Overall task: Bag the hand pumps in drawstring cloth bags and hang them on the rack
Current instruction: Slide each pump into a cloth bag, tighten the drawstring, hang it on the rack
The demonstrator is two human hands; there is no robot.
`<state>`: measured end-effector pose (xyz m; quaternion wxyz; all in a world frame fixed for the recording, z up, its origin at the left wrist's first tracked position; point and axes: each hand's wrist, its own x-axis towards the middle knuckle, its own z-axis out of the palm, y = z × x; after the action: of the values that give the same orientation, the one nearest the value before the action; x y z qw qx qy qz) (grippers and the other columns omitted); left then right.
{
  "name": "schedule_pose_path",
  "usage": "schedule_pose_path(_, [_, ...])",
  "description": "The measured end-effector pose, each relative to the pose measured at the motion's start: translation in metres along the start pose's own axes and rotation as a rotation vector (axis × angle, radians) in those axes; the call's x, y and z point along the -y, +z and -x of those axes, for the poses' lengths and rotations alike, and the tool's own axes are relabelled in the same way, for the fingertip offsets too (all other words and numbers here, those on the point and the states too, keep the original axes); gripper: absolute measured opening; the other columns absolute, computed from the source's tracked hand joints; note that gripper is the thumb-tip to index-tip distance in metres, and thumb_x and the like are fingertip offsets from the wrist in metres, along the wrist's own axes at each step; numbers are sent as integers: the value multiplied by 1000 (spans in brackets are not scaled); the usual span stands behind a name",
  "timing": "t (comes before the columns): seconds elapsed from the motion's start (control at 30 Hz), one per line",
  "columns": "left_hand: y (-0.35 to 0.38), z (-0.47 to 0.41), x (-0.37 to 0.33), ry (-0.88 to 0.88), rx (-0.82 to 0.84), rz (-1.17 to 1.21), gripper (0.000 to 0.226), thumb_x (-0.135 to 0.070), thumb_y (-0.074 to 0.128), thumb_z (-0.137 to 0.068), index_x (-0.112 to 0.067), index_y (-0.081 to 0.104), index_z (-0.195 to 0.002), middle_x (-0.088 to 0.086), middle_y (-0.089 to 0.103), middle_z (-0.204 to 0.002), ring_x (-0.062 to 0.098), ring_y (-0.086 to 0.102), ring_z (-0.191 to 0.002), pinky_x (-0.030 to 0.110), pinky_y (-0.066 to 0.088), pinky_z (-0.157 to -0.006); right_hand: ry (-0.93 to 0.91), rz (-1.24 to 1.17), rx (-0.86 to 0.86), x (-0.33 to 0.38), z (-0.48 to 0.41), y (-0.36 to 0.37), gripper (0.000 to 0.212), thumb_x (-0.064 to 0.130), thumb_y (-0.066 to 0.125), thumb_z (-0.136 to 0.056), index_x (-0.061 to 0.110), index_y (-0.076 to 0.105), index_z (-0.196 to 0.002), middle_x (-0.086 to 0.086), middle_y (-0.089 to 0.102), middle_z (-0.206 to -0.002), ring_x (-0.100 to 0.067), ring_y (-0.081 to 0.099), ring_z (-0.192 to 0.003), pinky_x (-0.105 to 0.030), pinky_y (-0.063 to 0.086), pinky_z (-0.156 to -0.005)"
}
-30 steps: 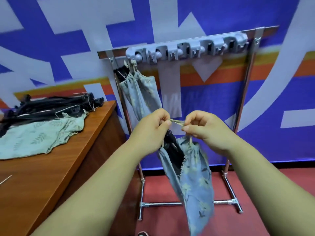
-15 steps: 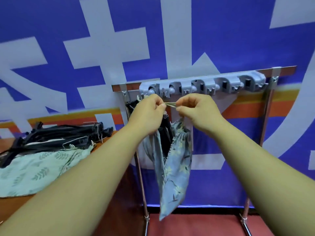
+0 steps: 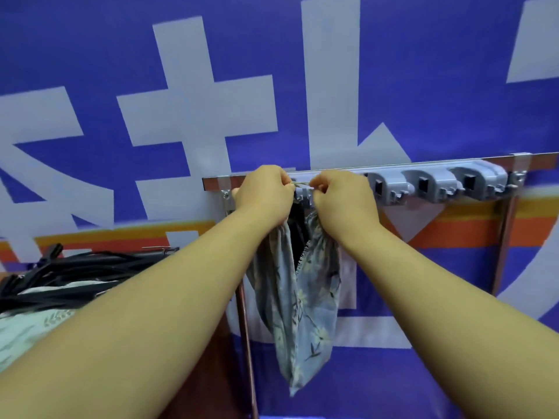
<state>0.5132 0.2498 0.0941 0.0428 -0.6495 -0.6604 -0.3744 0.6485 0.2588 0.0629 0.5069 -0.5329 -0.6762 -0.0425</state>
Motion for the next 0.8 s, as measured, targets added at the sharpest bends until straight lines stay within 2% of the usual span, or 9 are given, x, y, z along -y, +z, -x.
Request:
schedule_pose_path(0.07, [3,2,6,13,35,-17,23,-33,65,-94,-28,65,-71,-8,72,-93,26,64,-103,48,47,-100,44,-25,2,-6,10,4,21,17,60,-89,21,75,-104,-5,76,-103,-28,67,-98,-37,53,-84])
schedule_pose_path(0.2, [2,10,13,68,72,-14,22,-37,72,-89,-34,63,-69,-10,74,-97,23,65,-104,47,50,-99,133,-90,43,-16,31,8,12,18,65,-84,24,70,-93,0,76,-94,-26,68,-91,-36,54,-82])
schedule_pose_path(0.27, [-3,18,14,78,87,-10,7,-36,72,-89,-37,68,-84,-9,74,-105,23,64,-110,47,49,-101,163,-131,61,-16,39,5,13,18,65,-84,27,69,-93,4,75,-91,-22,68,-89,-31,53,-81])
schedule_pose_path(0.3, [-7,22,15,81,89,-16,7,-35,71,-89,-36,71,-96,-7,73,-109,24,63,-113,47,48,-102,172,-141,67,-15,44,1,15,17,65,-84,27,68,-95,6,73,-89,-20,68,-89,-30,51,-80])
schedule_pose_path(0.37, [-16,33,19,86,105,-17,21,-32,69,-90,-32,71,-111,-5,72,-116,24,62,-116,46,48,-103,177,-131,71,-11,53,-8,18,19,65,-85,25,67,-102,7,71,-92,-19,66,-90,-30,51,-80])
schedule_pose_path(0.5, [-49,60,37,118,103,-55,21,-33,67,-89,-32,71,-109,-5,71,-115,24,62,-113,45,53,-96,113,-149,101,15,78,-26,13,28,68,-87,27,66,-100,9,69,-95,-11,63,-87,-29,49,-78])
schedule_pose_path(0.6, [-86,91,57,124,192,-89,21,-31,68,-91,-25,70,-111,-2,71,-111,22,65,-104,39,55,-89,28,-206,213,52,105,-35,3,30,69,-89,30,66,-90,15,66,-85,0,60,-78,-19,42,-69])
schedule_pose_path(0.67, [-113,114,74,120,238,-110,22,-32,69,-92,-21,70,-112,-2,71,-108,20,66,-97,35,55,-83,-27,-234,297,81,124,-35,5,30,69,-88,32,65,-87,18,64,-82,3,59,-77,-13,39,-66])
schedule_pose_path(0.8, [-167,158,114,95,300,-118,16,-34,72,-92,-25,70,-105,-8,68,-98,15,66,-92,32,51,-77,-110,-316,437,135,156,-25,2,29,72,-86,29,70,-86,14,68,-84,-2,62,-79,-21,47,-72])
